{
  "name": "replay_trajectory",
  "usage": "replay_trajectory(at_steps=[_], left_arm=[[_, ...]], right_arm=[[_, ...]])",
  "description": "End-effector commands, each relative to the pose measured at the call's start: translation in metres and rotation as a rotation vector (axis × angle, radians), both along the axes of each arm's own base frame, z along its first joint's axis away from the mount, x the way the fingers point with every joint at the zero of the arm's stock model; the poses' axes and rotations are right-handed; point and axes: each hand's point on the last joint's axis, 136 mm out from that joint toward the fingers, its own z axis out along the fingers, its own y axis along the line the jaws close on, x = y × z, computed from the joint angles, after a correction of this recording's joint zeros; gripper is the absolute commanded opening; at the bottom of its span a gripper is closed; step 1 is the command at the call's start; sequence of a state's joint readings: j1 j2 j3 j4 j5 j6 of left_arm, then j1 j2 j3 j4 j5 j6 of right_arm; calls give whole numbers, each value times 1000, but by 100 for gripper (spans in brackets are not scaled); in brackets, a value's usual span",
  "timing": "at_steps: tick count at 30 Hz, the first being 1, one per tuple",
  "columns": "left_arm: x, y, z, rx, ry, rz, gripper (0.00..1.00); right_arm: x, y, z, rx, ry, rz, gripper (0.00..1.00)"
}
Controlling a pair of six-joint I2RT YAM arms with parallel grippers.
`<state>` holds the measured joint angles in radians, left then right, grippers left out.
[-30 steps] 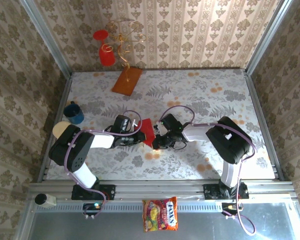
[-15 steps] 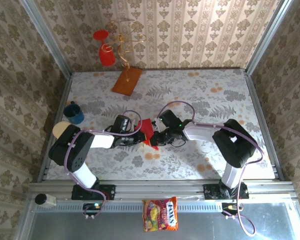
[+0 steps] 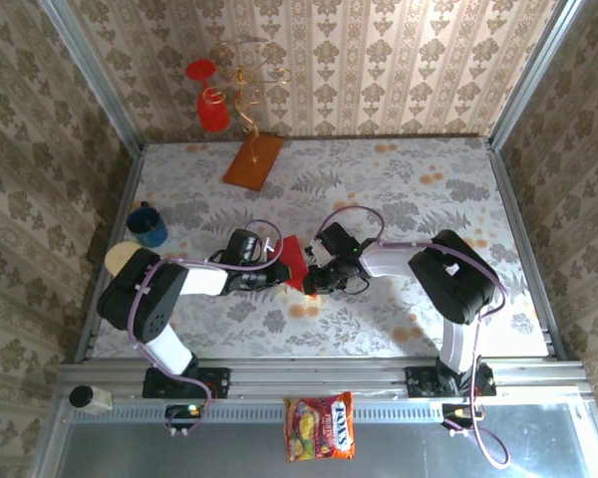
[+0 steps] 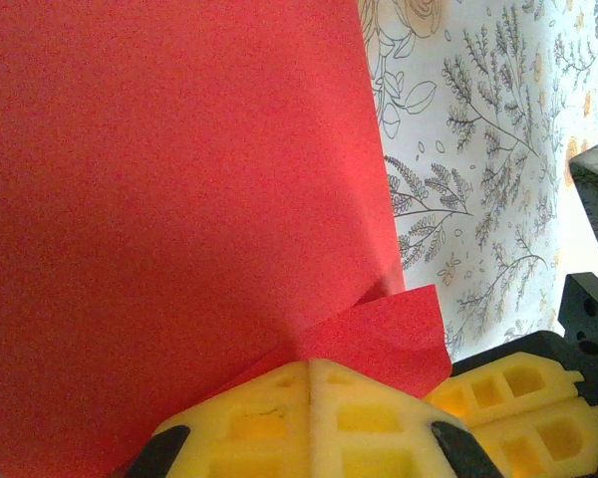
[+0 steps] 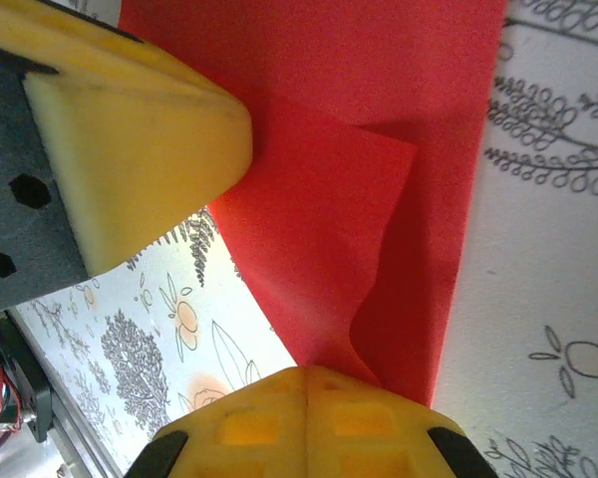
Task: Fold a paper plane with a square sheet of paper (pick it up from the middle)
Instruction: Third fold the triangle at the center of the table.
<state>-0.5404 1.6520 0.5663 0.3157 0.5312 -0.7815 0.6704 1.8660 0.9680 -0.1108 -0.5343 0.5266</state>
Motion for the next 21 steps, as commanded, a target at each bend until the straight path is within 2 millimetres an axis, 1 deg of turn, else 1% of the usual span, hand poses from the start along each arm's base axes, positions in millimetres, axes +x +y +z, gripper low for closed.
replay_trajectory(at_steps=[1,4,6,7,9,12,14,16,21], left_arm=[[-4,24,-28,116,57,71,0],[4,22,-16,84,22,89,0],[10,19,-2,53,-19,96,0],[14,18,6,37,-39,101,2],[18,15,21,7,-77,108,10],[19,11,39,-27,-118,106,22],[15,9,46,-40,-129,97,24],[9,4,49,-47,-133,81,22],[-7,-9,47,-57,-123,43,0]], right_arm=[[-1,-14,-21,-69,25,-15,0],[-6,-20,-28,-78,43,-26,0],[-9,-23,-32,-86,56,-33,0],[-10,-24,-33,-88,61,-36,0],[-12,-26,-36,-90,70,-42,0],[-14,-28,-39,-93,80,-45,0],[-14,-29,-40,-94,86,-49,0],[-14,-28,-40,-92,87,-49,0],[-15,-28,-42,-92,95,-52,0]])
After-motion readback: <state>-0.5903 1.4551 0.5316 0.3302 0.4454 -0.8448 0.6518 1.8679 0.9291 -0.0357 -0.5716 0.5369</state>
